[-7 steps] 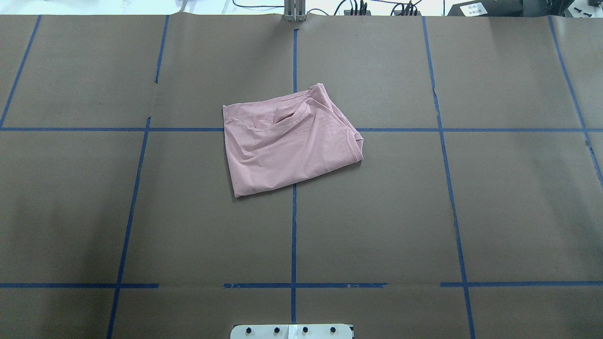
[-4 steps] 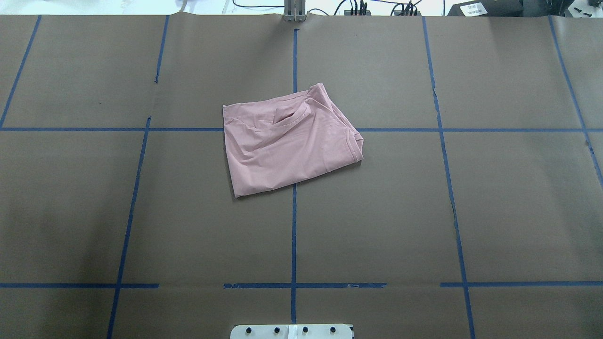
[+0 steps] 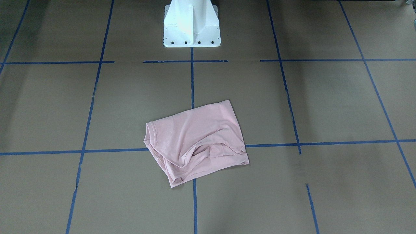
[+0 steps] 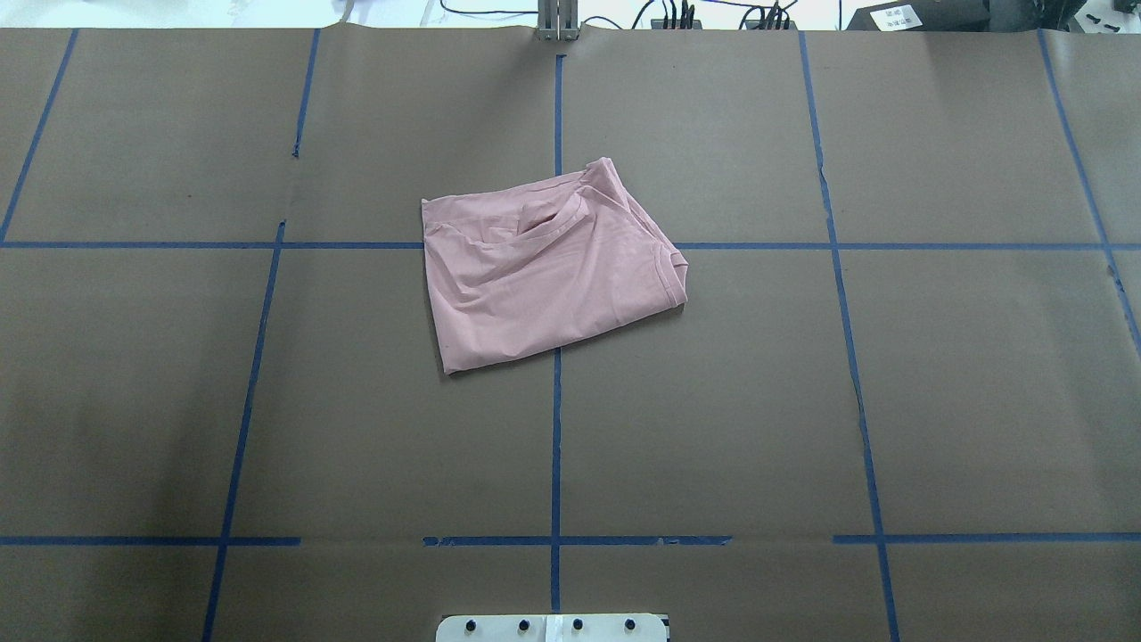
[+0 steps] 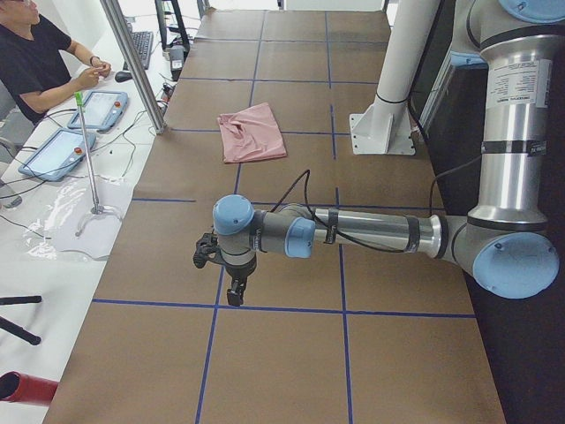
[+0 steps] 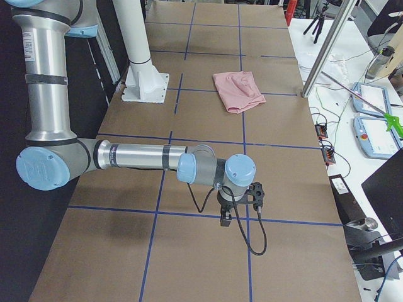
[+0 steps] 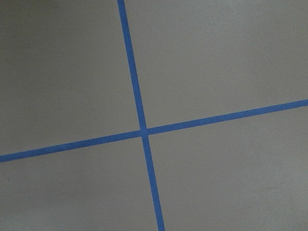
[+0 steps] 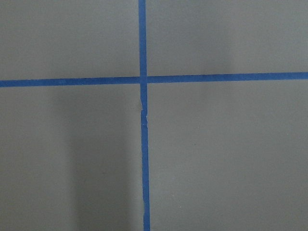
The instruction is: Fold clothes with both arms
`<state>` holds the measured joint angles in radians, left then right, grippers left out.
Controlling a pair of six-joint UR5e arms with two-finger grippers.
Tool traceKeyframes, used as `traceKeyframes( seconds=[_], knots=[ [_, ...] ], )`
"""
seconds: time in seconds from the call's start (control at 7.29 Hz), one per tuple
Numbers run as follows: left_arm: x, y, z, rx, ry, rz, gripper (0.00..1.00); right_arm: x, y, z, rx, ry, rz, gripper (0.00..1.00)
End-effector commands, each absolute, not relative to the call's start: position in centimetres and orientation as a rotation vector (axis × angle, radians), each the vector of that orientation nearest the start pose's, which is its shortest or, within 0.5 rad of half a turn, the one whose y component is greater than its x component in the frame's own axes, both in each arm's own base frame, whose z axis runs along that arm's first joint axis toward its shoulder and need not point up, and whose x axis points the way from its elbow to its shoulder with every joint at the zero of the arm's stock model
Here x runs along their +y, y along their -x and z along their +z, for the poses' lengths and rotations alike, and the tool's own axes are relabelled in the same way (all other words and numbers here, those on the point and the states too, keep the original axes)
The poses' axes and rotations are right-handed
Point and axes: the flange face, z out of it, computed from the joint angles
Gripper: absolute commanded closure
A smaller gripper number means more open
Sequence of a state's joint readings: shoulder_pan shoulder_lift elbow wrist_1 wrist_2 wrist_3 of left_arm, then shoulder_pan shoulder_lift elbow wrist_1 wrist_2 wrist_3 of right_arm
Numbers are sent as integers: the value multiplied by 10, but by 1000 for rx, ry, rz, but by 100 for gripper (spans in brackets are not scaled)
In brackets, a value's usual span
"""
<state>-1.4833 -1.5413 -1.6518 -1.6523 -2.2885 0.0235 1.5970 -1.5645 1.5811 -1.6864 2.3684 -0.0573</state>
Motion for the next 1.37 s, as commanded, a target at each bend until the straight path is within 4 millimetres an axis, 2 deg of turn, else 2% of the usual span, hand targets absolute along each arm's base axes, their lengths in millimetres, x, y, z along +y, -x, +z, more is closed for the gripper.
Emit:
traceKeyframes(
  seconds=[0.0,1.23],
  knots=[
    [-491,25,630,721,-100,152,0,-488,-76,657,-800,53,9,0],
    [-493,25,630,728,-63,54,0,-491,-76,653,-800,47,8,0]
  ],
)
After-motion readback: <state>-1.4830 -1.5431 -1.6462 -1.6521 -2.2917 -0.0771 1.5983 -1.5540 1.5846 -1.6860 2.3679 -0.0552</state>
